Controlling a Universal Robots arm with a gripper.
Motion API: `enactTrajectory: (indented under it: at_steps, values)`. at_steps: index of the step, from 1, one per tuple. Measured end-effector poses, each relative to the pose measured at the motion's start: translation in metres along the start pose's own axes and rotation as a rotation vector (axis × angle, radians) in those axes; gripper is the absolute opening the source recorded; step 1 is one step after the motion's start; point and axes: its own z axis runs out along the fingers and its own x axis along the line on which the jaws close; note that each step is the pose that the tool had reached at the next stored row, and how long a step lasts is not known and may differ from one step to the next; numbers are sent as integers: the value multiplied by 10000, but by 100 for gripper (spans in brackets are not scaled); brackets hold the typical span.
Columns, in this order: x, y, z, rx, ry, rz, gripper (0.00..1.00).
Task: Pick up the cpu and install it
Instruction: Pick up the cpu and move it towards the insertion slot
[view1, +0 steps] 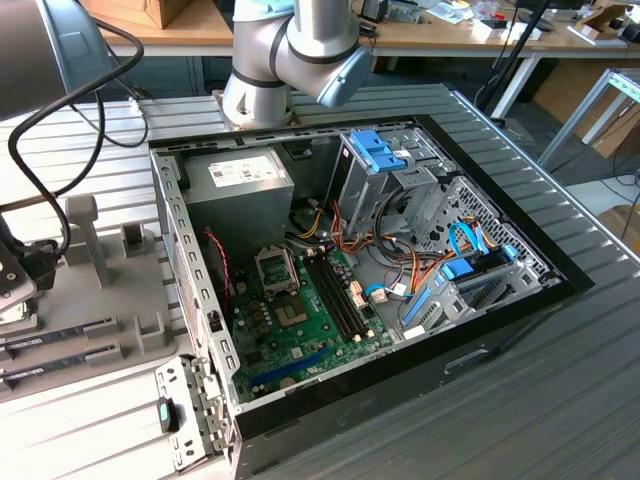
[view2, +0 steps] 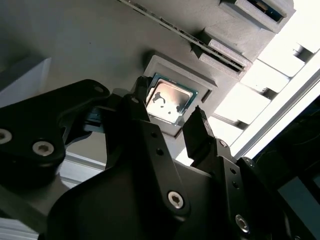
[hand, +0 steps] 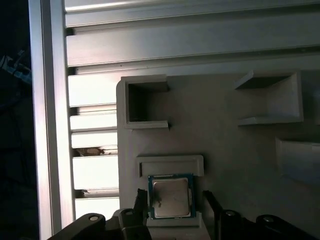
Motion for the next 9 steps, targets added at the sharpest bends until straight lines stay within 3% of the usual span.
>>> enactTrajectory:
  at_steps: [9]
  values:
    - [-2,6,85,-1,8,-153,56]
